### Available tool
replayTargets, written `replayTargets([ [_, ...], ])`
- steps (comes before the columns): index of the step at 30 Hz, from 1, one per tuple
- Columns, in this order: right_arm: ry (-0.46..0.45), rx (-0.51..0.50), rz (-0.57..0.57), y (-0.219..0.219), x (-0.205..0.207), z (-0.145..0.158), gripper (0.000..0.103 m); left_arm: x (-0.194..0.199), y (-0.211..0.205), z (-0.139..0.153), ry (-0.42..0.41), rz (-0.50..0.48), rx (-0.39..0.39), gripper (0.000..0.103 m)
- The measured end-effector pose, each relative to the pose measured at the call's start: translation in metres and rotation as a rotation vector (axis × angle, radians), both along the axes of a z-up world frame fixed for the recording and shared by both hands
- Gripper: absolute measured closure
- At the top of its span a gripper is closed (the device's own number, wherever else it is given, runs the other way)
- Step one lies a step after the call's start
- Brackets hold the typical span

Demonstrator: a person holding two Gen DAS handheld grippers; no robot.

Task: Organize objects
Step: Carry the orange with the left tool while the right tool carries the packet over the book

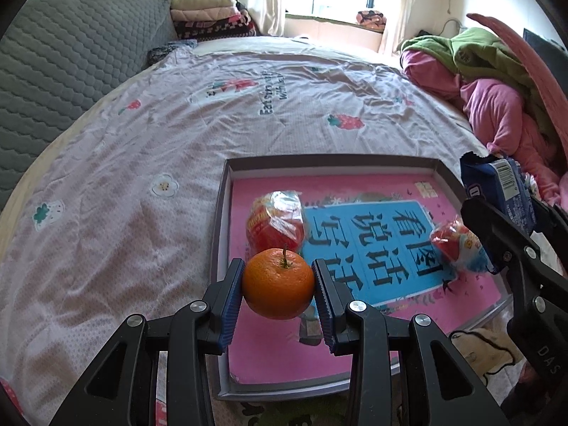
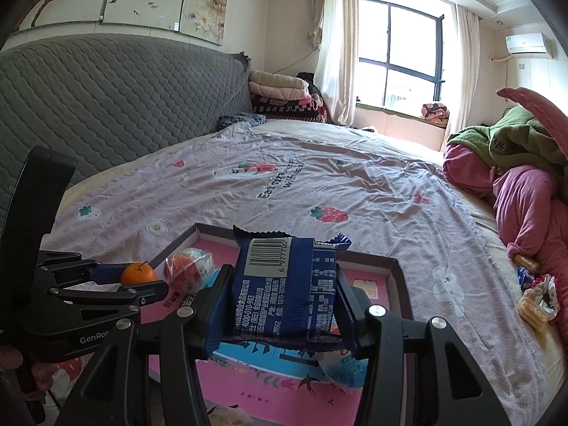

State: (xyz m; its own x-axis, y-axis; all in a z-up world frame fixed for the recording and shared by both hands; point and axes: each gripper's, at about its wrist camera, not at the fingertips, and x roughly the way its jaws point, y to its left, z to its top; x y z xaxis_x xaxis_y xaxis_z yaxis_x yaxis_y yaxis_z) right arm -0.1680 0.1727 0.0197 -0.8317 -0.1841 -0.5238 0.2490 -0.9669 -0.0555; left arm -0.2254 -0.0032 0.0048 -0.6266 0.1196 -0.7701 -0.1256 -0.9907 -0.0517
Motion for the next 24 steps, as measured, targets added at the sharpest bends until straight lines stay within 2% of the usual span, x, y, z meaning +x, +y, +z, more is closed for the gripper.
replayTargets([
  [12,-0.074,0.007,0.013,-0.001,-0.008,-0.017,0.051,0.001,0.001,-0.013,-0.057,-0.022,0.007,0.064],
  [24,-0.209,-0.005,0.052,-0.005,-0.016,-0.041,0.051,0.0,0.005,-0.027,-0.098,-0.04,-0.013,0.064],
])
